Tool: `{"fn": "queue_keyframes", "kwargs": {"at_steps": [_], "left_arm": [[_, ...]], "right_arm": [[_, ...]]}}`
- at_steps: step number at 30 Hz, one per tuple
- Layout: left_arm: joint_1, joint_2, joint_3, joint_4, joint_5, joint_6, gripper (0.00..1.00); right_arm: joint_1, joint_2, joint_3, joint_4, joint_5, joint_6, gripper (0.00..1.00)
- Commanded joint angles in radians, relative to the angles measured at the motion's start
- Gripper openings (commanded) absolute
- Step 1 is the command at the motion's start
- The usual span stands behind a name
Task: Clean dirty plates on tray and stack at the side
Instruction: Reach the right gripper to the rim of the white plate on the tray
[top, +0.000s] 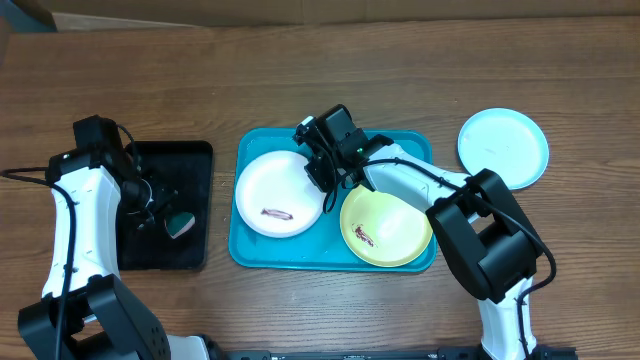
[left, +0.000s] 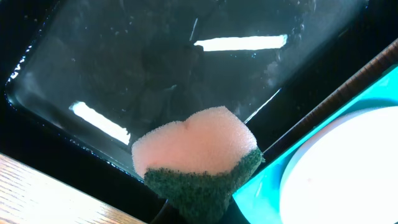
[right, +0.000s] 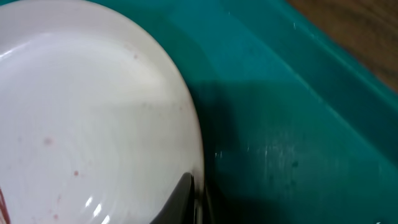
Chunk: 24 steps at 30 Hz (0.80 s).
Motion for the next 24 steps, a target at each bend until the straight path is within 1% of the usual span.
{"fn": "queue_keyframes", "kwargs": {"at_steps": [1, 5, 6, 8, 9, 10, 11, 12, 13, 16, 18, 19, 21, 22, 23, 24], "left_arm": [[0.003, -0.002, -0.002, 0.000, 0.011, 0.023, 0.04], [0.003, -0.002, -0.002, 0.001, 0.011, 0.022, 0.04], [0.003, -0.002, -0.002, 0.001, 0.011, 0.022, 0.04], [0.003, -0.002, -0.001, 0.002, 0.011, 0.022, 0.04], [0.003, -0.002, -0.002, 0.002, 0.011, 0.022, 0.04], [0.003, -0.002, -0.002, 0.002, 0.011, 0.022, 0.04], [0.003, -0.002, -0.002, 0.002, 0.011, 0.022, 0.04], [0.003, -0.002, -0.002, 0.002, 0.011, 0.022, 0.04], [0.003, -0.002, -0.001, 0.002, 0.011, 0.022, 0.04], [0.003, -0.002, -0.001, 0.002, 0.011, 0.022, 0.04], [0.003, -0.002, -0.002, 0.001, 0.011, 0.022, 0.04], [0.003, -0.002, -0.002, 0.000, 0.011, 0.022, 0.04], [0.003, -0.002, -0.002, 0.002, 0.011, 0.022, 0.04], [0.003, -0.002, -0.002, 0.003, 0.011, 0.022, 0.04], [0.003, -0.002, -0.001, 0.003, 0.011, 0.022, 0.04], [0.003, -0.002, -0.002, 0.003, 0.011, 0.022, 0.04]], "right_arm": [[0.000, -0.018, -0.014, -0.088, 0.021, 0.162, 0.04], [0.000, -0.076, -0.014, -0.223, 0.020, 0.327, 0.04], [0.000, -0.090, -0.014, -0.246, 0.020, 0.364, 0.06], [0.000, -0.119, -0.014, -0.282, 0.008, 0.430, 0.31], [0.000, -0.132, -0.014, -0.289, -0.004, 0.439, 0.47], [0.000, -0.146, -0.014, -0.291, -0.018, 0.439, 0.66], [0.000, -0.155, -0.014, -0.287, -0.019, 0.439, 0.78], [0.000, -0.166, -0.014, -0.275, -0.016, 0.436, 0.87], [0.000, -0.173, -0.014, -0.254, -0.016, 0.420, 0.91], [0.000, -0.180, -0.014, -0.148, -0.017, 0.319, 0.96], [0.000, -0.179, -0.014, -0.080, -0.017, 0.229, 0.97], [0.000, -0.179, -0.015, -0.050, -0.016, 0.159, 0.97], [0.000, -0.179, -0.015, -0.024, -0.016, 0.066, 0.95], [0.000, -0.177, -0.015, -0.019, -0.014, 0.031, 0.90], [0.000, -0.174, -0.016, -0.017, -0.010, 0.003, 0.81], [0.000, -0.167, -0.017, -0.018, -0.003, -0.018, 0.74]]}}
